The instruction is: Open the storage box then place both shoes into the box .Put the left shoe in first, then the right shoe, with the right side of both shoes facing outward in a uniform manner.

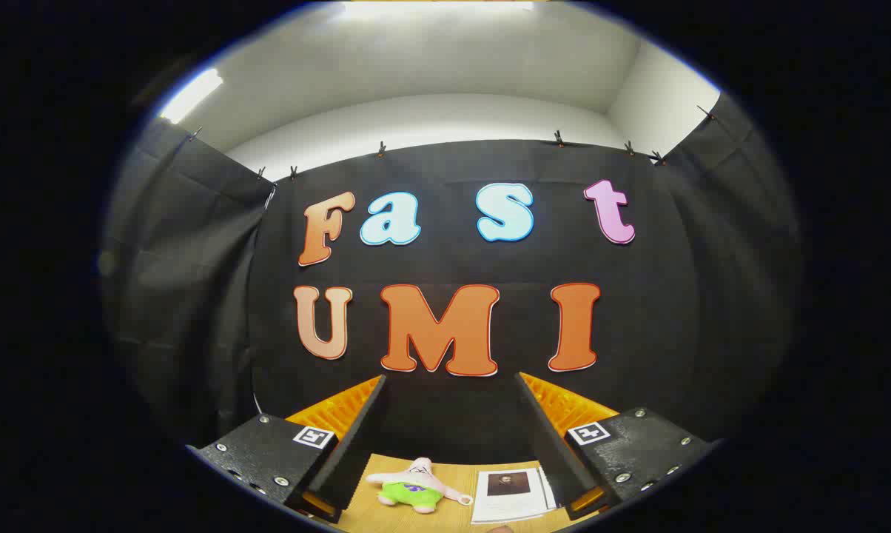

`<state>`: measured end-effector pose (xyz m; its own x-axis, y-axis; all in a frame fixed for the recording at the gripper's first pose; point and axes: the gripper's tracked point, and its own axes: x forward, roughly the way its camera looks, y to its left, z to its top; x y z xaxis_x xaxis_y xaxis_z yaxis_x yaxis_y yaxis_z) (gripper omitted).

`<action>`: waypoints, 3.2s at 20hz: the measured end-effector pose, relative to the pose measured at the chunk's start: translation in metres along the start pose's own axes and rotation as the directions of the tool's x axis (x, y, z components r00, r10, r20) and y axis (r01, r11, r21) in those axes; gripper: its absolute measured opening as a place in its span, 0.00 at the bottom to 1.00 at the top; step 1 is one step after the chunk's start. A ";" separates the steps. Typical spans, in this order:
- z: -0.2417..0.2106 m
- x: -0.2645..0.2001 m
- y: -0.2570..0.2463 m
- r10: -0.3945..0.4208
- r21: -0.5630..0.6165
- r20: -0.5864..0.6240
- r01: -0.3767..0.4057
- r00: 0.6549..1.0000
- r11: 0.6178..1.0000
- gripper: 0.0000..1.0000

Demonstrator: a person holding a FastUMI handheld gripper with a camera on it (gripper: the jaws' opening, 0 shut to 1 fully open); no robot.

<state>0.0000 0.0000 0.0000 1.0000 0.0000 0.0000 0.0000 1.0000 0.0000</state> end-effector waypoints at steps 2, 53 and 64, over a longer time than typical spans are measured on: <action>-0.001 -0.002 0.004 0.009 -0.001 -0.001 -0.009 1.000 1.000 0.99; -0.347 -0.151 0.250 0.666 0.727 -0.676 0.136 0.316 0.673 0.96; -0.377 -0.168 0.280 0.765 0.804 -0.588 0.288 0.263 0.519 0.96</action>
<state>-0.1678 0.2803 -0.3766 0.2630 0.7648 -0.5881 0.2884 0.5194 0.8044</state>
